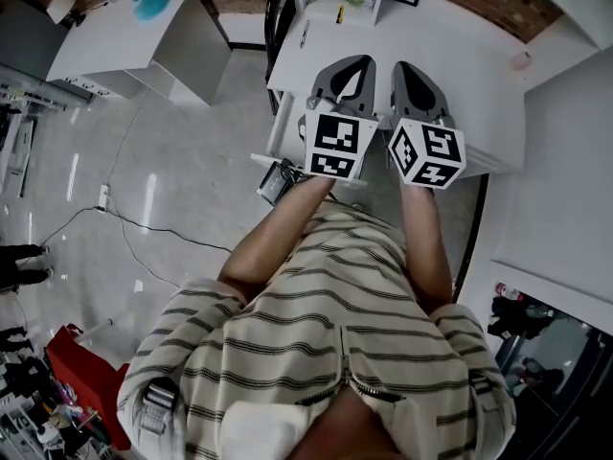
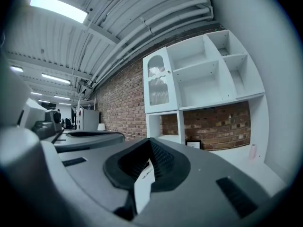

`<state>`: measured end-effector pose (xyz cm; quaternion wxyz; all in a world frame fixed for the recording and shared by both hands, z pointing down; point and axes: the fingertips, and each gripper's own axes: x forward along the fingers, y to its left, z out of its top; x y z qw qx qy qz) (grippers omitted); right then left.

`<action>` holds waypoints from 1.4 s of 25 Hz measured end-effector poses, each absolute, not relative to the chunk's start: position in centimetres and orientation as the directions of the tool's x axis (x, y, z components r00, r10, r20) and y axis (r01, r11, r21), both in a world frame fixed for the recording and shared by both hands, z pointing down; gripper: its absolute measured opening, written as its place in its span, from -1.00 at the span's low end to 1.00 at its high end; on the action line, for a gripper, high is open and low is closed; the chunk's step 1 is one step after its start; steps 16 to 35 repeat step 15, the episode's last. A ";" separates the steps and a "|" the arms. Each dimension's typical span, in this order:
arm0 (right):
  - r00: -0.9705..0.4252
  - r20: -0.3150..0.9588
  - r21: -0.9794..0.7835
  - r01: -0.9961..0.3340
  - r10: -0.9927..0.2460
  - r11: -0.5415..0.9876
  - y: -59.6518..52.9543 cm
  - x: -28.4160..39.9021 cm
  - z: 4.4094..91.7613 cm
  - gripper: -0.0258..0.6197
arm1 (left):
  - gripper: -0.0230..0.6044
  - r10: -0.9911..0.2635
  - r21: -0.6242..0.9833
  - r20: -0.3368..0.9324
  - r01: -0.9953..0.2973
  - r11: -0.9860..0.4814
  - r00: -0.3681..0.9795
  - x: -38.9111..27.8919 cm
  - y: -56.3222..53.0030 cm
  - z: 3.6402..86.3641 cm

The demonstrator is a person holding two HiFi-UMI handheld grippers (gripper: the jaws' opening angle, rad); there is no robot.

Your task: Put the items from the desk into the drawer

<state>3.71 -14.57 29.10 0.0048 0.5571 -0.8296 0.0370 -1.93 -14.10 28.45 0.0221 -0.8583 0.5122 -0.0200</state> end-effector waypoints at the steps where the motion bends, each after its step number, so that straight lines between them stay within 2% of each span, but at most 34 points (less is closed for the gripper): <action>1: -0.378 0.051 -0.057 -0.925 -0.924 0.376 -14.6 3.7 29.2 -0.89 | -0.91 -0.880 -0.059 0.013 -0.878 -0.475 0.475 -1.9 -14.2 28.5; 35: -0.379 0.048 -0.059 -0.925 -0.924 0.376 -15.0 3.4 29.2 -0.89 | -0.91 -0.874 -0.052 0.018 -0.872 -0.486 0.486 -1.9 -14.7 28.6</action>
